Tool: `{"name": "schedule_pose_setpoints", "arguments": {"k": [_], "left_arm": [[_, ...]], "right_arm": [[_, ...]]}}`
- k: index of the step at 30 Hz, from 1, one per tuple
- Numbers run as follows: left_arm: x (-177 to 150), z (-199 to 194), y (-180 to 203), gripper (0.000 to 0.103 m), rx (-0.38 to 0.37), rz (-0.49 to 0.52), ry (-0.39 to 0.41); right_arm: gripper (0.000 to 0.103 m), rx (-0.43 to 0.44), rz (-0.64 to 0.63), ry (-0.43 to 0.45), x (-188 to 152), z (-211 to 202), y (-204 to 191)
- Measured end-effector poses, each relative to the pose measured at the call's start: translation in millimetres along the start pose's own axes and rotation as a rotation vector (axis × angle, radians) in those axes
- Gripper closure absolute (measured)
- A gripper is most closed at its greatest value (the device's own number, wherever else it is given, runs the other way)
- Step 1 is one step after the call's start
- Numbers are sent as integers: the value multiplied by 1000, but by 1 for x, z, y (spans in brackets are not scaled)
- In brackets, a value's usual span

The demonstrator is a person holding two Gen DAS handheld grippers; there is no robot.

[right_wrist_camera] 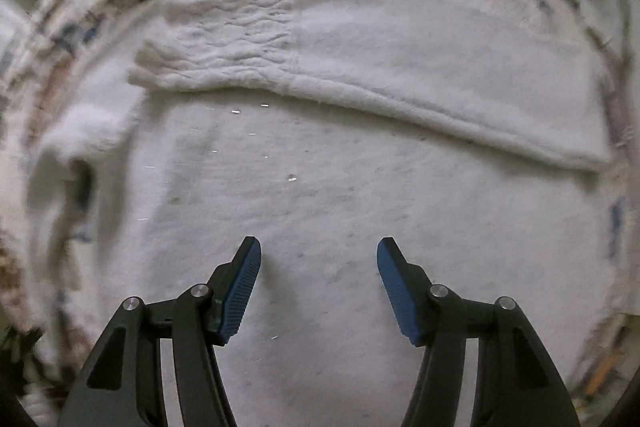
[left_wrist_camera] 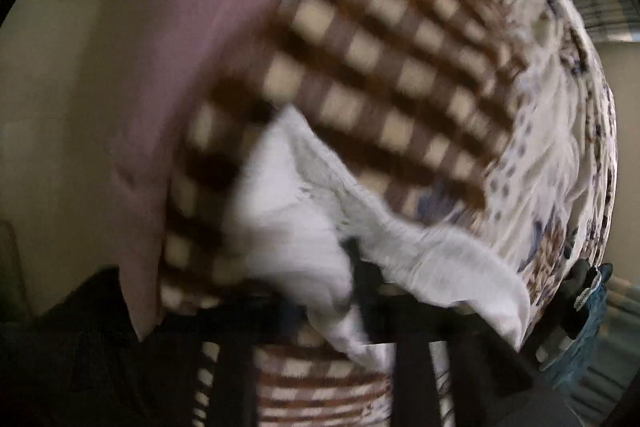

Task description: Fold small clothes

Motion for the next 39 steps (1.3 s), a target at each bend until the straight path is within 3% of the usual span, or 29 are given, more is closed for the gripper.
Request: {"name": "schedule_pose_setpoints", "arguments": {"k": [2, 5, 10, 14, 18, 22, 27, 31, 33, 36, 38, 39], "left_arm": [[7, -15, 13, 93, 13, 105, 57], [22, -39, 38, 93, 22, 264, 146], [19, -71, 98, 93, -1, 459, 265], [-27, -97, 167, 93, -70, 674, 331], [-111, -92, 238, 93, -143, 920, 306], [-246, -55, 295, 93, -227, 1162, 144], [-437, -5, 315, 93, -302, 1430, -100], [-574, 43, 304, 93, -282, 1628, -298], [-626, 61, 291, 92, -267, 1714, -360], [-677, 79, 276, 88, -243, 1812, -419], [-692, 88, 271, 80, -198, 1856, -437], [-690, 86, 271, 77, -215, 1834, -454]], "right_arm": [[18, -139, -24, 21, 0, -1, 0], [9, -170, 21, 91, 4, -9, 9], [7, -79, 112, 57, 20, -7, 23], [7, 48, 224, -13, 27, -1, 49], [7, 97, 282, -46, 25, 10, 103], [7, 99, 330, -45, 24, 21, 170], [7, 87, 445, -45, 15, 31, 264], [7, 68, 518, -68, 7, 50, 333], [7, 53, 554, -79, 0, 61, 371], [7, 47, 592, -92, -7, 67, 400], [7, 62, 615, -102, -11, 69, 418], [7, 74, 621, -103, -13, 70, 429]]}}
Point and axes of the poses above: each gripper's, at about its wrist camera, not at the fingertips, and z roughly the way its jaws point, y to its right, x to its top, the point moved 4 cm from there along z, roughly the way its jaws point, and after that the axes turned 8 degrees about -x, right-handed, at the moved point
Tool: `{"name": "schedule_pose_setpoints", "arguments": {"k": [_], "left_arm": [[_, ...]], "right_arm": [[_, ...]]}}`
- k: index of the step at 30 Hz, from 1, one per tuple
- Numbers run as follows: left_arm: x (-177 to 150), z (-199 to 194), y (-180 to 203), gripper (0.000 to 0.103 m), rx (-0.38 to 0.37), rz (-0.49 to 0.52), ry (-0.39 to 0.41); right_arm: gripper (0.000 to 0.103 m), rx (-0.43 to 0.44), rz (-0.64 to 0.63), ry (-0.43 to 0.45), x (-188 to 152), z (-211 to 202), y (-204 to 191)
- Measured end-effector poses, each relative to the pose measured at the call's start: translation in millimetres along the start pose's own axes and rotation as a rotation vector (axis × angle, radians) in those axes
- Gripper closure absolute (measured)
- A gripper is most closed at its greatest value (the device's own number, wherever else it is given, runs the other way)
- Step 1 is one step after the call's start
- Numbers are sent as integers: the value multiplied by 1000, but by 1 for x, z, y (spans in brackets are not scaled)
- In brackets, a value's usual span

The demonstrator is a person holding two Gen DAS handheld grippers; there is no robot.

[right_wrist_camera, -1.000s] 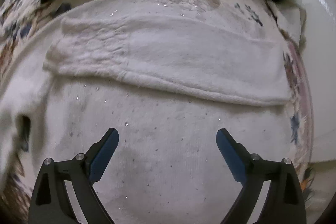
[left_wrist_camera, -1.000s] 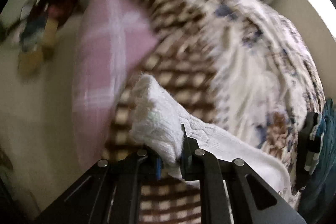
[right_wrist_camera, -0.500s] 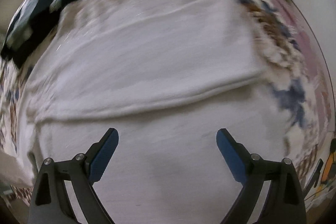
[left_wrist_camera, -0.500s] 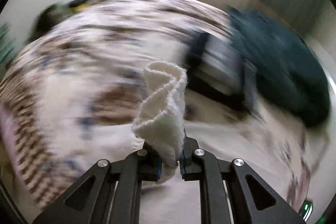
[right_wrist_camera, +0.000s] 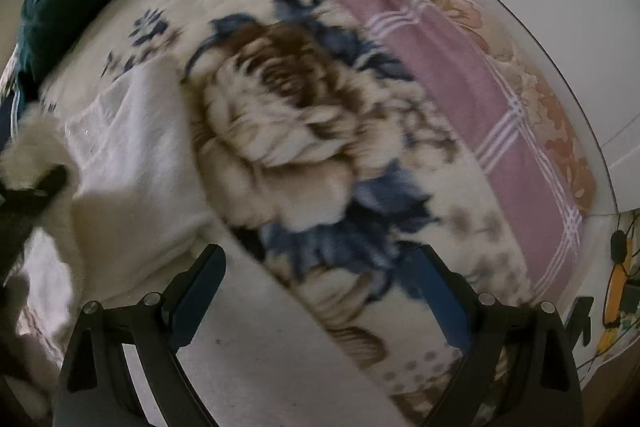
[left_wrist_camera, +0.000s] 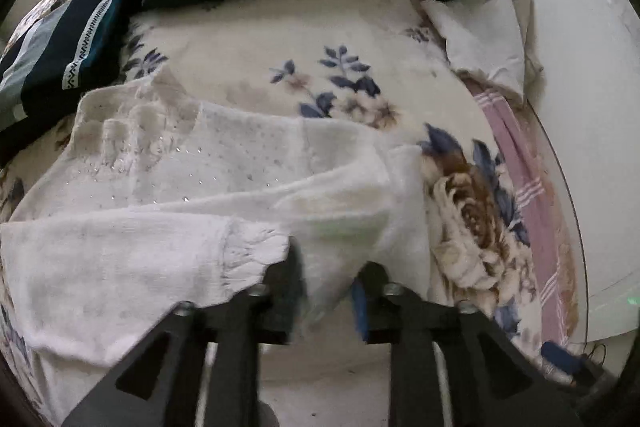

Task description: Fold small clothes

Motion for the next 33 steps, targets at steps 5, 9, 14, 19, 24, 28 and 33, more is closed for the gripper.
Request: {"name": "schedule_pose_setpoints", "arguments": {"k": [5, 9, 14, 19, 24, 28, 33], "left_arm": [[4, -50, -50, 15, -1, -128, 86], [-10, -105, -135, 15, 190, -236, 167], [-43, -115, -232, 15, 439, -338, 105], [-67, -101, -295, 15, 521, -434, 47], [-72, -106, -323, 15, 502, -504, 81], [-68, -95, -338, 15, 480, -502, 72], [-67, -77, -360, 13, 436, -491, 18]], "right_arm": [[7, 112, -20, -4, 10, -20, 2], [12, 282, -24, 9, 20, -36, -31], [31, 398, -91, -55, 28, -19, -105], [90, 351, -177, -115, 28, 22, -160], [94, 235, -242, 106, 30, -8, -171], [94, 178, -221, 123, 40, -14, -156], [94, 37, -315, 39, 26, 9, -159]]}}
Point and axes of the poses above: each gripper's, at about its wrist camera, not at the fingertips, and z roughly the way its jaws point, y to its right, x to its top, the point moved 4 cm from there along z, roughly the way its jaws point, and after that the axes turned 8 degrees about -x, right-handed, at the moved point
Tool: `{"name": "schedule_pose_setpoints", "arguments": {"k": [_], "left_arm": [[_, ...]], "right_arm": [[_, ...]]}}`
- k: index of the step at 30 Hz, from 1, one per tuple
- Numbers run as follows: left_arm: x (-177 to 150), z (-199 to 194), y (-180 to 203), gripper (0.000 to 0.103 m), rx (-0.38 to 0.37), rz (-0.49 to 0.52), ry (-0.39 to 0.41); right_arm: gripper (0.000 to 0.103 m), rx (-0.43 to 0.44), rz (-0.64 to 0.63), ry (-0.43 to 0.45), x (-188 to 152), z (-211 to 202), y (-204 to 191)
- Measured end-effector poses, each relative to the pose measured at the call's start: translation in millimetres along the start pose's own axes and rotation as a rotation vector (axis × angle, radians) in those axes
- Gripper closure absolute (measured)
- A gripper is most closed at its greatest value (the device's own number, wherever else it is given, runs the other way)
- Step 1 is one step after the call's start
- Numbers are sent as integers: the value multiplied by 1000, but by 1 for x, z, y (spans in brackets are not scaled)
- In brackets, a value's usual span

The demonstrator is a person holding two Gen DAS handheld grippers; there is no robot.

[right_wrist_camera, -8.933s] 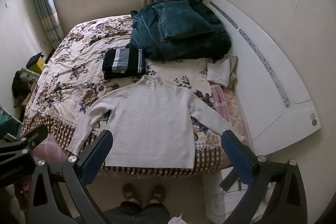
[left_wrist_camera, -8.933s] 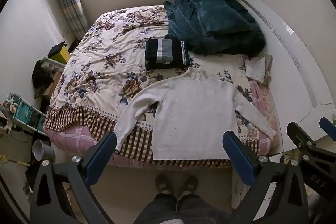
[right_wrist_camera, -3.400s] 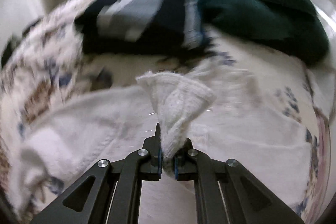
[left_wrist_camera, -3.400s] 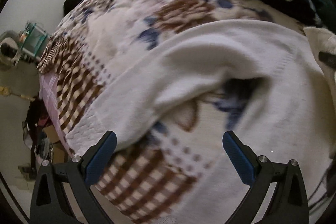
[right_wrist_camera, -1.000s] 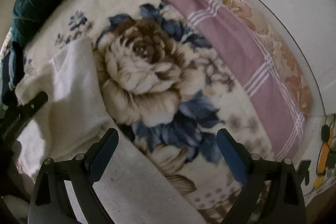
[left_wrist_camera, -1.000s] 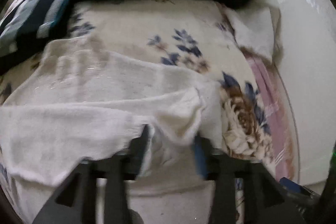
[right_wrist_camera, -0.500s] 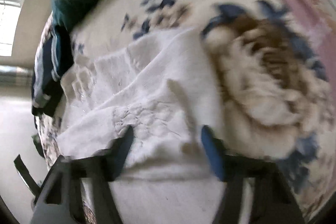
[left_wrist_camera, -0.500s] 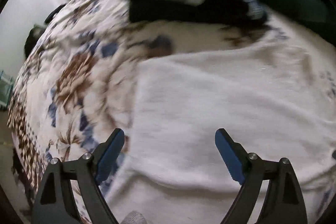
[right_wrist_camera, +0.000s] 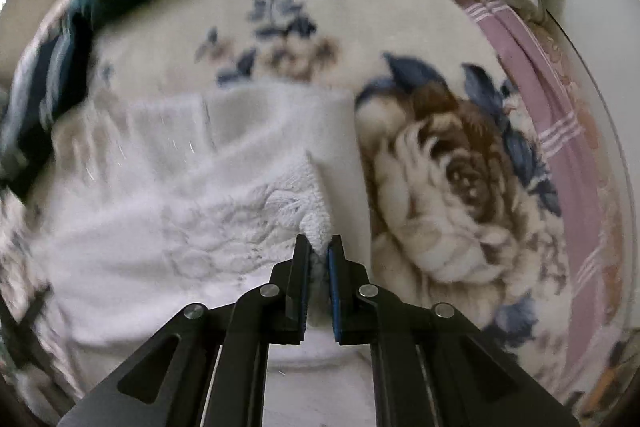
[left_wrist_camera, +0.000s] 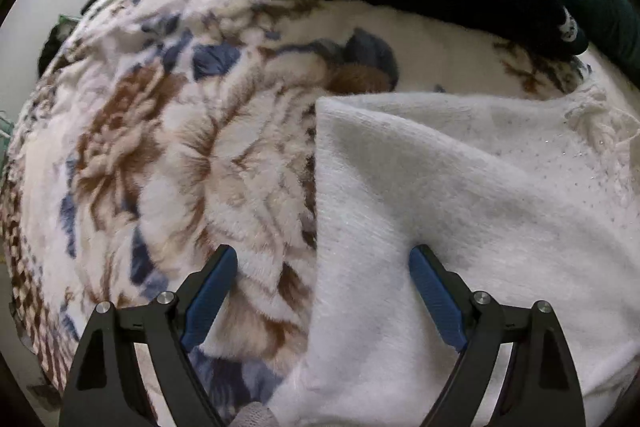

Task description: Fold small clothes

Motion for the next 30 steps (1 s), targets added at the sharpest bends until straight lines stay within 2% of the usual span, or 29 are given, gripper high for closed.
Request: {"name": "schedule_pose_setpoints", "arguments": {"k": [2, 4, 6, 7, 12, 16, 22, 26, 30], "left_arm": [[2, -3, -2, 13, -14, 2, -6], [3, -14, -3, 13, -21, 16, 12], [-2, -30, -2, 13, -41, 20, 32], [-6, -37, 0, 13, -54, 22, 41], [-52, -72, 27, 13, -110, 72, 41], [-110, -93, 76, 13, -158, 135, -42], [-237, -120, 213, 14, -330, 208, -206], [-312, -124, 294, 14, -369, 311, -293], [-368, -122, 342, 14, -346, 423, -321]], "right_arm": [[88, 9, -19, -89, -10, 9, -3], [71, 19, -1, -138, -16, 8, -1], [41, 37, 39, -138, -24, -8, 8], [38, 62, 60, -129, -28, -17, 14], [38, 119, 82, -129, -59, -52, 43], [37, 119, 45, -163, -85, -61, 65], [37, 171, 20, -205, -102, -70, 127], [37, 220, -8, -228, -88, -72, 164], [38, 267, -65, -249, -66, -66, 188]]}}
Point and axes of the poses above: each gripper's, at about its wrist camera, not at the fingertips, and z roughly the way its jaws point, y to its right, x to its top, the point moved 4 cm from there along z, roughly the way its jaws point, and after that the axes turned 8 degrees about -x, right-handed, at the moved point
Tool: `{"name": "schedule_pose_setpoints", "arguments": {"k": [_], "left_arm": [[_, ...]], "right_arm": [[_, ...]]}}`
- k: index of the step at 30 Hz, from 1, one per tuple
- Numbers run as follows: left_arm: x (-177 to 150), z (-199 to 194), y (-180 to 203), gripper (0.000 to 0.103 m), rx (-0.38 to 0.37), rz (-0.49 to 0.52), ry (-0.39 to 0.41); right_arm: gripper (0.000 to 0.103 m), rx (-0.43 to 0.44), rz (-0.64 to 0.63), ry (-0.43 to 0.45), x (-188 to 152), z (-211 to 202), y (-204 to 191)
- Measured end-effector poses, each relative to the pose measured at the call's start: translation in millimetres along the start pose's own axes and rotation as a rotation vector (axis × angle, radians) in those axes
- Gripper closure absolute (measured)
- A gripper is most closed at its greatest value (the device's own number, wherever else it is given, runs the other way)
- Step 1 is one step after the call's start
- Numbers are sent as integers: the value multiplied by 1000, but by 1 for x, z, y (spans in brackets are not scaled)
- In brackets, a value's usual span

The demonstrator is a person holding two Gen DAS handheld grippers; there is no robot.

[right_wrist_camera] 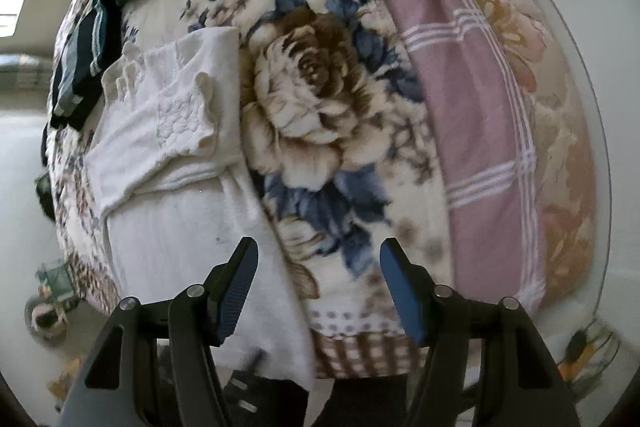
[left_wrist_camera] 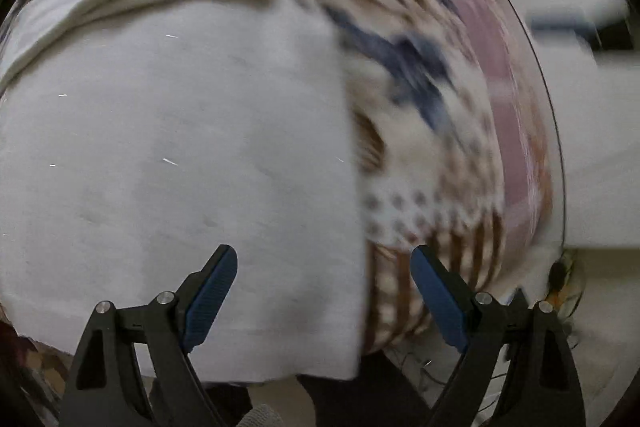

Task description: Fold small clothes

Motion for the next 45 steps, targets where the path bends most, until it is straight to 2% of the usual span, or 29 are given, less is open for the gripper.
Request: {"name": "schedule_pose_setpoints", "arguments": {"k": [3, 6, 11, 14, 17, 22, 23, 25, 27, 29, 31, 32, 34, 35, 37, 45], "left_arm": [[-16, 23, 12, 14, 41, 14, -32], [-27, 42, 7, 14, 76, -33, -57], [-27, 49, -5, 14, 106, -92, -20], [-24, 50, -12, 14, 114, -122, -4], [-24, 50, -19, 14, 120, -146, 4], [-20, 53, -31, 15, 133, -154, 20], [-19, 53, -33, 18, 131, -159, 35], [-20, 52, -34, 34, 143, -162, 63], [-21, 49, -41, 71, 154, -166, 85], [-21, 42, -52, 87, 146, -182, 106], [-21, 35, -61, 93, 119, -199, 127], [-21, 32, -64, 94, 112, -203, 136], [-20, 17, -74, 94, 103, -200, 157], [-20, 8, -77, 95, 94, -199, 172], [-22, -9, -84, 95, 78, -204, 194], [-27, -92, -109, 95, 32, -235, 314]], "right_arm": [[37, 45, -52, -19, 18, 8, 6], [37, 100, -82, -32, 37, 24, 1], [37, 268, -125, -67, 78, 63, -33], [36, 295, -148, -62, 102, 83, -56], [27, 321, -131, -55, 127, 100, -74], [27, 372, -103, -89, 154, 125, -99], [26, 374, -97, -95, 158, 130, -102], [26, 385, -95, -111, 162, 138, -109], [26, 401, -77, -122, 162, 143, -114], [26, 431, -46, -122, 164, 148, -115], [26, 447, -26, -115, 164, 150, -114], [28, 458, -21, -99, 164, 150, -115], [59, 438, -30, -75, 164, 148, -115], [77, 432, -31, -72, 163, 147, -116], [84, 436, -17, -60, 162, 144, -118], [87, 476, 45, -8, 151, 102, -133]]}}
Point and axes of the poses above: each gripper's, at about its wrist camera, not at the fingertips, and z roughly the way its jaws point, y to its right, x to its top, the point moved 4 cm from there along z, roughly the way its jaws point, and after that the axes turned 8 degrees about -x, right-handed, at the moved point
